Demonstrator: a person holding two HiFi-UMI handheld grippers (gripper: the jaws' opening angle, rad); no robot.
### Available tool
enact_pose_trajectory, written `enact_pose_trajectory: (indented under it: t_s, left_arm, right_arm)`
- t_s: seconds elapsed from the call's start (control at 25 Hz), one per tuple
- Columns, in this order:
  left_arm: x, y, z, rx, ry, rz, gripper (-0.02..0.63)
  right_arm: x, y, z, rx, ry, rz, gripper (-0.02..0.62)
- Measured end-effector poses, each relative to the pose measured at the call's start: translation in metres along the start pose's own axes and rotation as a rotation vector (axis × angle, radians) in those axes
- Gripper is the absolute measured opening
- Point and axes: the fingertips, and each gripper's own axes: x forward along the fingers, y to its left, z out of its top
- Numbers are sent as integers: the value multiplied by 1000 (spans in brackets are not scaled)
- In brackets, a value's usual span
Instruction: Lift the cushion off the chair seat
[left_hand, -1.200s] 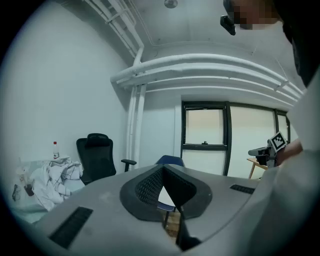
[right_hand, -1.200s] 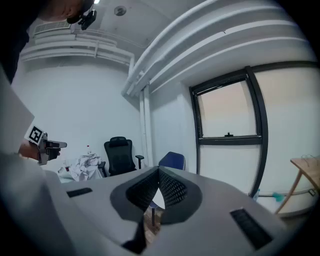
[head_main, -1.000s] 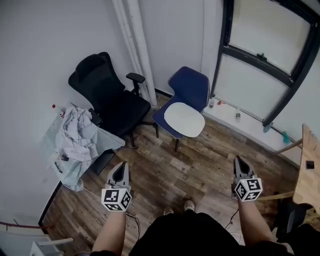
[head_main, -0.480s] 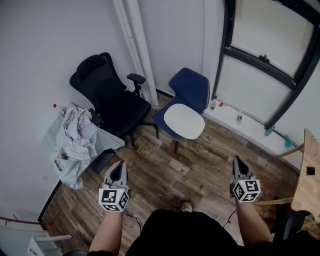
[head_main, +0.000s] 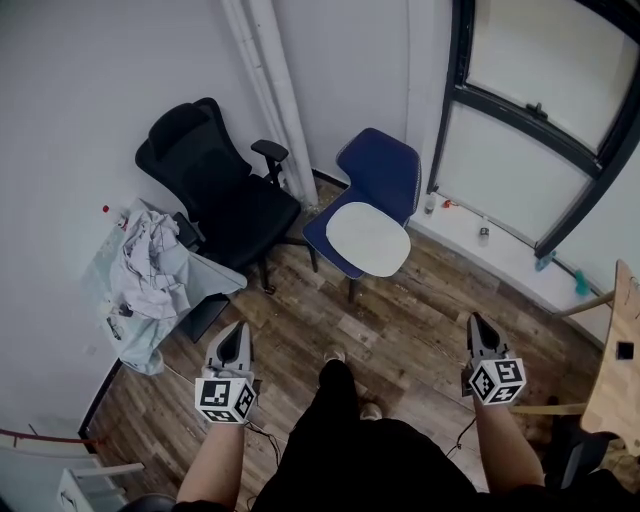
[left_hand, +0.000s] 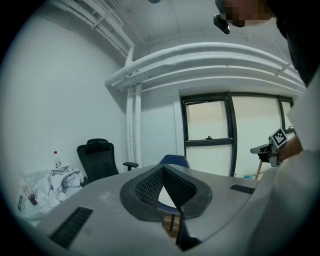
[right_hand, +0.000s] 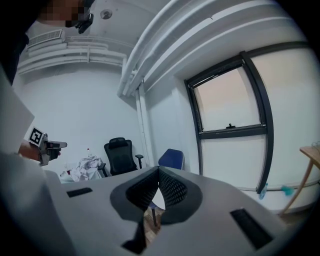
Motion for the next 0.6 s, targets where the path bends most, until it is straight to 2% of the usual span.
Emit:
enact_pose_trajectory:
  t_s: [0.24,0.44,0.6]
  left_arm:
    - [53,5,2,1,-15,-59,5]
    - [113,16,7,-3,-22,-108,5]
    - [166,22,11,20,-39,-158,5]
  right_arm:
    - [22,-11,8,27,-9,-38,9]
    - [44,-21,30,8,-8,-74,9]
    - [70,-35,29,14,9,-128,9]
